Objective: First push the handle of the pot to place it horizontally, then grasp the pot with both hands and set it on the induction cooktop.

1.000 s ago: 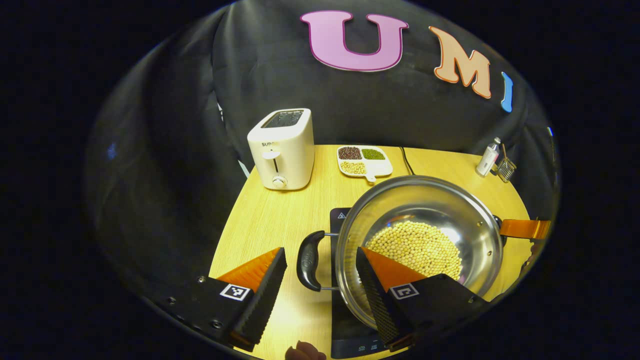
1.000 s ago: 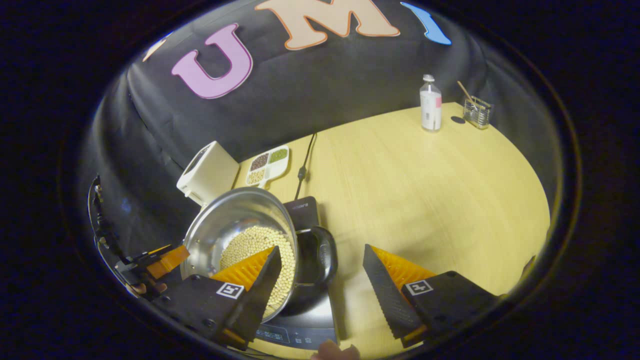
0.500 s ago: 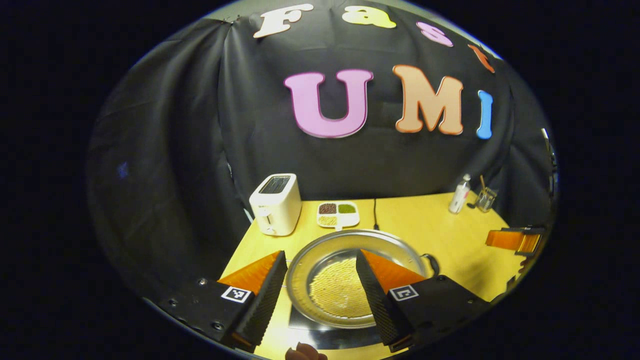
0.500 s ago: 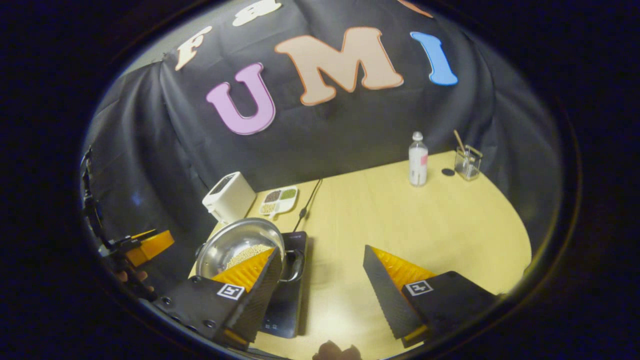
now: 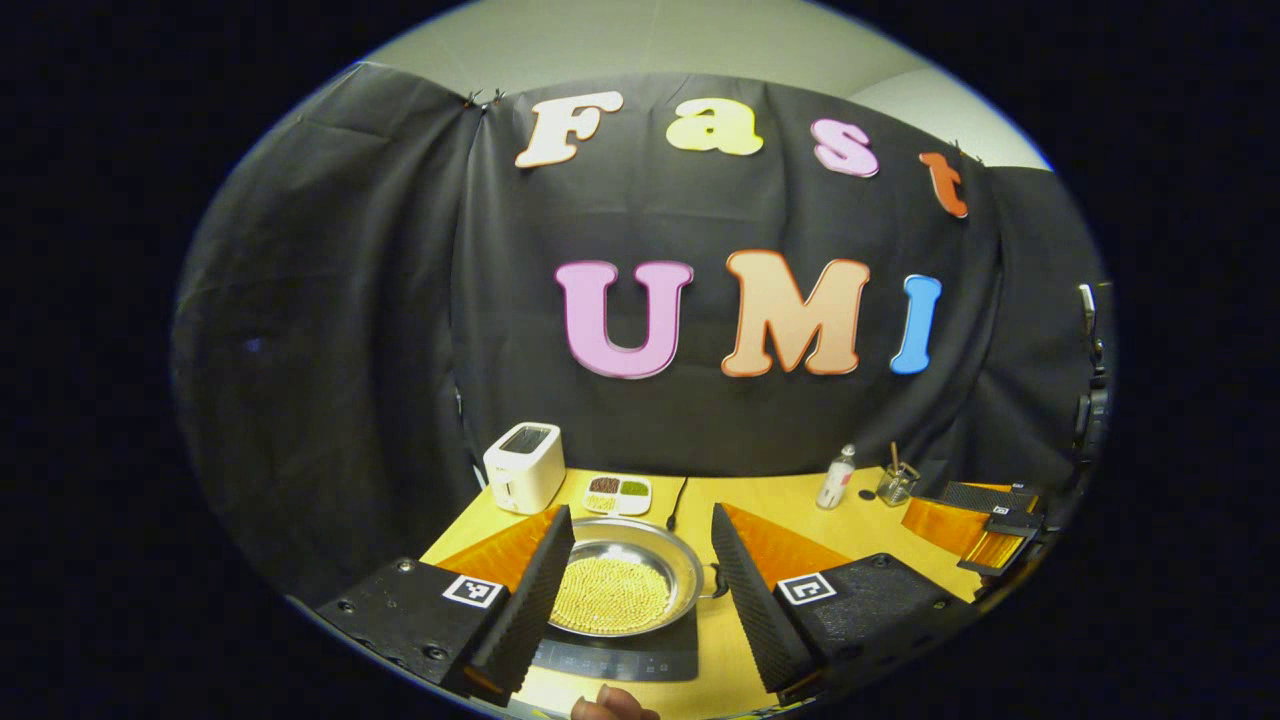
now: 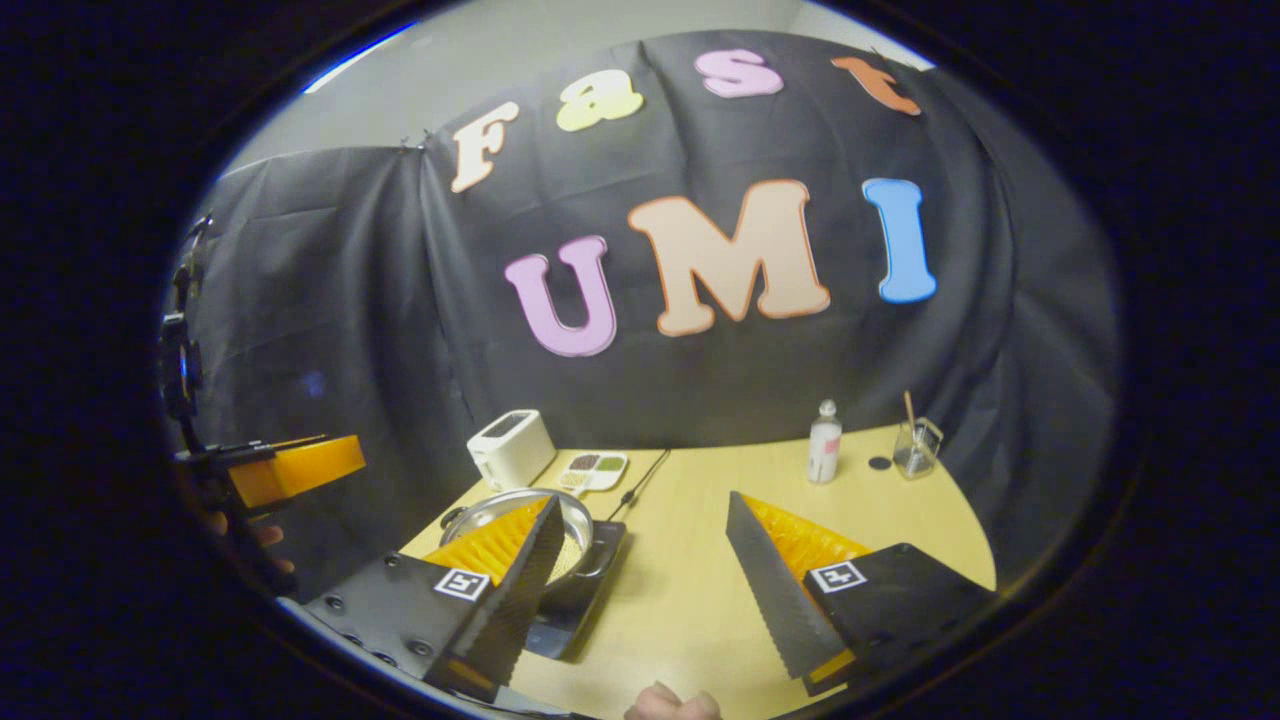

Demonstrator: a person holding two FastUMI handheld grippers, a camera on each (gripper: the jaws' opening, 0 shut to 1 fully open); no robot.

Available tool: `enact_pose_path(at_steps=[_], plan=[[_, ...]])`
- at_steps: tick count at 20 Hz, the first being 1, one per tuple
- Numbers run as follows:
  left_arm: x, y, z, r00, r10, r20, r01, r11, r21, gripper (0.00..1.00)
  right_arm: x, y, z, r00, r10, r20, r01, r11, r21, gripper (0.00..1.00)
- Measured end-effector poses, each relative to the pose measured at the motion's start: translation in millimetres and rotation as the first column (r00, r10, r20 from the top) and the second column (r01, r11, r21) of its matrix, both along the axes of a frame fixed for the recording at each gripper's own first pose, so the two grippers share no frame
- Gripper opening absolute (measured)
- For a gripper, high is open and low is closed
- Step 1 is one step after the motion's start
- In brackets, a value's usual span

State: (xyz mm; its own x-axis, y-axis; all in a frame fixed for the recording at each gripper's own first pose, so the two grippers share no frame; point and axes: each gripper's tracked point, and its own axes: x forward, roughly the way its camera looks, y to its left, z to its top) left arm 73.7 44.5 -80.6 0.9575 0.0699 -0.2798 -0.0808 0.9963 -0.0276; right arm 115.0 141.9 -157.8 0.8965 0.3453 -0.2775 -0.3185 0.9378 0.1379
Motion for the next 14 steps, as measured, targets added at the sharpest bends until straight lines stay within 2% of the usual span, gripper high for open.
enact_pose_path(at_steps=[5,8,10,12,14], plan=[[-14.4,-37.1,55.9,0.989,-0.071,0.127,0.073,0.997,-0.011,0.84,-33.8,-16.3,70.8,0.99,-0.031,0.14,0.032,0.999,-0.003,0.92],[-37.7,-44.0,83.6,0.976,-0.104,0.192,0.102,0.995,0.018,0.84,-56.4,-20.9,97.6,0.979,-0.063,0.194,0.066,0.998,-0.007,0.93],[-59.1,-43.0,92.1,0.971,-0.11,0.213,0.104,0.994,0.043,0.84,-77.8,-18.2,108.5,0.978,-0.067,0.2,0.069,0.998,-0.005,0.93],[-78.6,-43.3,97.1,0.963,-0.117,0.243,0.11,0.993,0.043,0.84,-101.1,-26.2,126.4,0.967,-0.103,0.233,0.107,0.994,-0.005,0.93],[-102.5,-38.9,84.3,0.969,-0.114,0.217,0.111,0.993,0.026,0.83,-121.2,-32.9,131.2,0.959,-0.127,0.252,0.137,0.99,-0.024,0.93]])
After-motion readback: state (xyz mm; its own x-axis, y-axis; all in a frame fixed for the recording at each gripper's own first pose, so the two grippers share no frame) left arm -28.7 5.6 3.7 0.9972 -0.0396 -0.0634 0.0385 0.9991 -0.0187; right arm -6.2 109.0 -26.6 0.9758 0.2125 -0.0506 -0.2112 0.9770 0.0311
